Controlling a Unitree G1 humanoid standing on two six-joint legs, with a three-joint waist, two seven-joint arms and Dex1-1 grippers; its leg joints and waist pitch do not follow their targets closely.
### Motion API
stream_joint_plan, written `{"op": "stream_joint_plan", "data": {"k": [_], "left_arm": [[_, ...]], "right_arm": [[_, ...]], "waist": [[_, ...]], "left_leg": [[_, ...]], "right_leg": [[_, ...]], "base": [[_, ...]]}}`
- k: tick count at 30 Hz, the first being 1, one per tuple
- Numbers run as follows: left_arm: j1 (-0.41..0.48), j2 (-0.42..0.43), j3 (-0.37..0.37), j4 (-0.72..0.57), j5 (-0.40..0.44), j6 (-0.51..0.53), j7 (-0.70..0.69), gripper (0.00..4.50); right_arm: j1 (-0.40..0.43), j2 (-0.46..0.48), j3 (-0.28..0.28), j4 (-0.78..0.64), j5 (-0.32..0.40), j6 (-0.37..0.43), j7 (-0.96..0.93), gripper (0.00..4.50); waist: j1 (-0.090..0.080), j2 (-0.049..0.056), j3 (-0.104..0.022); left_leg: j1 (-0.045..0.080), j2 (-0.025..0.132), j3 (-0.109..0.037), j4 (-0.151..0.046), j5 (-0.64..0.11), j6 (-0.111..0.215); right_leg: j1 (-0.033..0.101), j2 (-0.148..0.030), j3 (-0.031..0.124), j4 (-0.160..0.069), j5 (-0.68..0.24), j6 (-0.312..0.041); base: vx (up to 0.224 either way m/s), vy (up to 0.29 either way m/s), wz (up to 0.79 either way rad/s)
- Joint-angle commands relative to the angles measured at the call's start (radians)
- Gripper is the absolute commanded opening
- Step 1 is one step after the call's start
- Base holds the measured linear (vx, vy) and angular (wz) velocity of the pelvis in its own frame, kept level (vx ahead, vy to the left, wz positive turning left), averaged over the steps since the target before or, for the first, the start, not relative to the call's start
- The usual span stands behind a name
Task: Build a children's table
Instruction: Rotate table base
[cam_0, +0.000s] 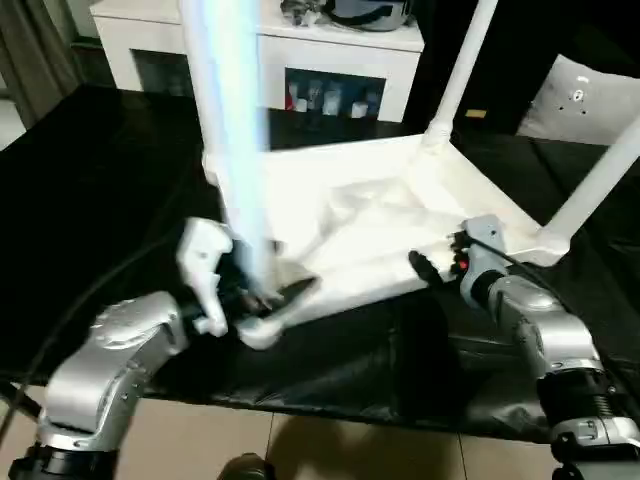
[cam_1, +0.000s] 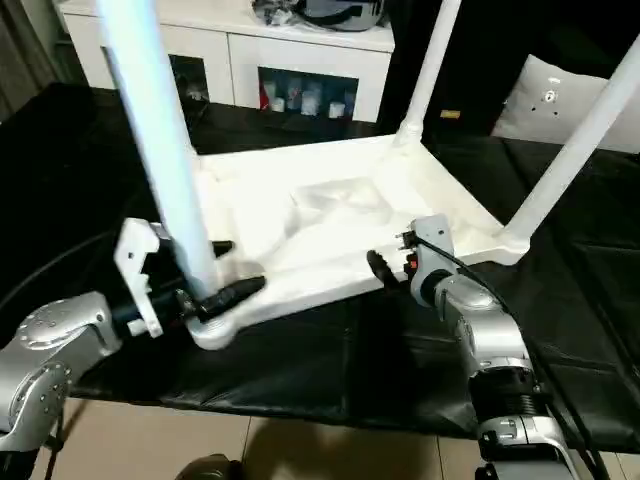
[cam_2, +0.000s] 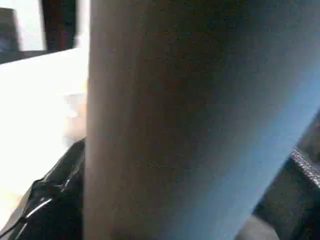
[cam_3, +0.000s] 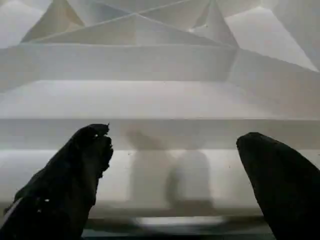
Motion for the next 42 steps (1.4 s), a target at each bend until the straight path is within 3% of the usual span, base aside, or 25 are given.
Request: {"op": "stream_joint_plan", "data": {"k": [1, 5, 7, 12, 13, 16, 21, 22, 24, 29, 34, 35, 36, 38, 42], "left_arm": [[-0.064, -0.03, -0.054, -0.024, -0.058, 0.043, -0.039, 4.43], [-0.095, -0.031, -0.091, -0.023, -0.072, 0.068, -0.07, 4.43], [-0.107, -0.032, -0.1, -0.008, -0.055, 0.056, -0.068, 4.43], [-0.132, -0.019, -0.068, 0.08, 0.02, -0.004, -0.032, 4.43], [-0.141, -0.006, -0.058, 0.098, 0.029, -0.012, -0.026, 4.43], [-0.148, 0.005, -0.05, 0.108, 0.03, -0.019, -0.023, 4.43], [-0.166, 0.03, -0.012, 0.12, -0.001, -0.011, -0.057, 4.43], [-0.166, 0.033, -0.008, 0.121, -0.006, -0.008, -0.062, 4.43], [-0.165, 0.036, -0.006, 0.122, -0.017, -0.001, -0.074, 4.43], [-0.161, 0.037, -0.052, 0.106, -0.024, 0.01, -0.11, 4.43], [-0.17, 0.027, -0.076, 0.083, -0.044, 0.036, -0.133, 4.43], [-0.169, 0.025, -0.08, 0.075, -0.056, 0.048, -0.137, 4.43], [-0.165, 0.025, -0.086, 0.055, -0.077, 0.068, -0.145, 4.43], [-0.157, 0.022, -0.095, 0.023, -0.106, 0.093, -0.154, 4.43], [-0.153, 0.016, -0.096, -0.017, -0.155, 0.141, -0.168, 4.43]], "right_arm": [[-0.024, 0.01, 0.019, 0.04, -0.013, -0.019, 0.019, 4.5], [-0.034, 0.022, 0.026, 0.047, -0.011, -0.036, 0.04, 4.5], [-0.035, 0.021, 0.012, 0.042, -0.009, -0.058, 0.028, 4.5], [-0.036, -0.006, -0.08, 0.008, 0.017, -0.16, -0.023, 4.5], [-0.04, -0.025, -0.114, 0.015, 0.019, -0.183, -0.046, 4.5], [-0.041, -0.05, -0.133, 0.032, 0.006, -0.196, -0.076, 4.5], [-0.026, -0.155, -0.15, 0.166, -0.074, -0.181, -0.188, 4.5], [-0.023, -0.167, -0.153, 0.186, -0.086, -0.176, -0.214, 4.5], [-0.021, -0.179, -0.159, 0.221, -0.097, -0.175, -0.237, 4.5], [-0.057, -0.153, -0.119, 0.323, -0.095, -0.203, -0.172, 4.5], [-0.11, -0.096, -0.079, 0.389, -0.106, -0.259, -0.103, 4.5], [-0.121, -0.086, -0.072, 0.401, -0.109, -0.263, -0.089, 4.5], [-0.137, -0.072, -0.058, 0.419, -0.119, -0.275, -0.068, 4.5], [-0.16, -0.054, -0.037, 0.435, -0.129, -0.287, -0.032, 4.5], [-0.193, -0.032, -0.008, 0.444, -0.135, -0.311, 0.03, 4.5]], "waist": [[-0.009, 0.003, -0.056], [-0.011, 0.0, -0.057], [-0.012, -0.003, -0.061], [-0.011, -0.002, -0.062], [-0.01, 0.003, -0.063], [-0.01, 0.001, -0.063], [-0.01, -0.001, -0.061], [-0.012, -0.011, -0.061], [-0.012, -0.008, -0.061], [-0.027, -0.008, -0.061], [-0.041, -0.001, -0.061], [-0.041, -0.005, -0.061], [-0.039, -0.003, -0.06], [-0.041, -0.012, -0.058], [-0.049, -0.013, -0.058]], "left_leg": [[0.057, 0.047, -0.011, -0.083, -0.268, -0.062], [0.053, 0.049, -0.013, -0.086, -0.272, -0.072], [0.048, 0.048, -0.013, -0.082, -0.203, -0.056], [0.05, 0.047, -0.009, -0.075, -0.18, -0.037], [0.051, 0.048, -0.01, -0.075, -0.183, -0.037], [0.054, 0.047, -0.01, -0.075, -0.183, -0.043], [0.053, 0.043, -0.006, -0.072, -0.191, -0.047], [0.05, 0.042, -0.005, -0.071, -0.181, -0.044], [0.049, 0.041, -0.005, -0.069, -0.177, -0.034], [0.045, 0.042, -0.005, -0.067, -0.193, -0.017], [0.048, 0.048, -0.006, -0.071, -0.203, -0.005], [0.048, 0.048, -0.006, -0.07, -0.203, -0.008], [0.05, 0.048, -0.004, -0.071, -0.211, -0.008], [0.046, 0.048, -0.003, -0.072, -0.22, -0.006], [0.045, 0.048, -0.003, -0.073, -0.218, -0.012]], "right_leg": [[-0.001, -0.051, 0.02, -0.073, -0.083, -0.176], [0.003, -0.052, 0.02, -0.072, -0.075, -0.168], [0.011, -0.05, 0.019, -0.064, 0.001, -0.161], [0.011, -0.049, 0.022, -0.067, 0.021, -0.155], [0.01, -0.049, 0.021, -0.065, 0.021, -0.155], [0.009, -0.044, 0.018, -0.064, 0.033, -0.159], [0.01, -0.046, 0.019, -0.069, 0.003, -0.174], [0.012, -0.044, 0.019, -0.069, 0.009, -0.176], [0.012, -0.046, 0.019, -0.067, 0.012, -0.178], [0.013, -0.048, 0.019, -0.068, -0.001, -0.194], [0.01, -0.049, 0.017, -0.066, -0.006, -0.233], [0.011, -0.047, 0.017, -0.064, -0.004, -0.238], [0.01, -0.048, 0.017, -0.066, -0.008, -0.24], [0.011, -0.049, 0.017, -0.065, -0.031, -0.241], [0.012, -0.047, 0.018, -0.064, -0.025, -0.233]], "base": [[0.0, 0.0, 0.0], [0.0, 0.0, 0.0], [0.0, 0.0, 0.0], [0.0, 0.0, 0.0], [0.0, 0.0, 0.0], [0.0, 0.0, 0.0], [0.0, 0.0, 0.0], [0.0, 0.0, 0.0], [0.0, 0.0, 0.0], [0.0, 0.0, 0.0], [0.0, 0.0, 0.0], [0.0, 0.0, 0.0], [0.0, 0.0, 0.0], [0.0, 0.0, 0.0], [0.0, 0.0, 0.0]]}}
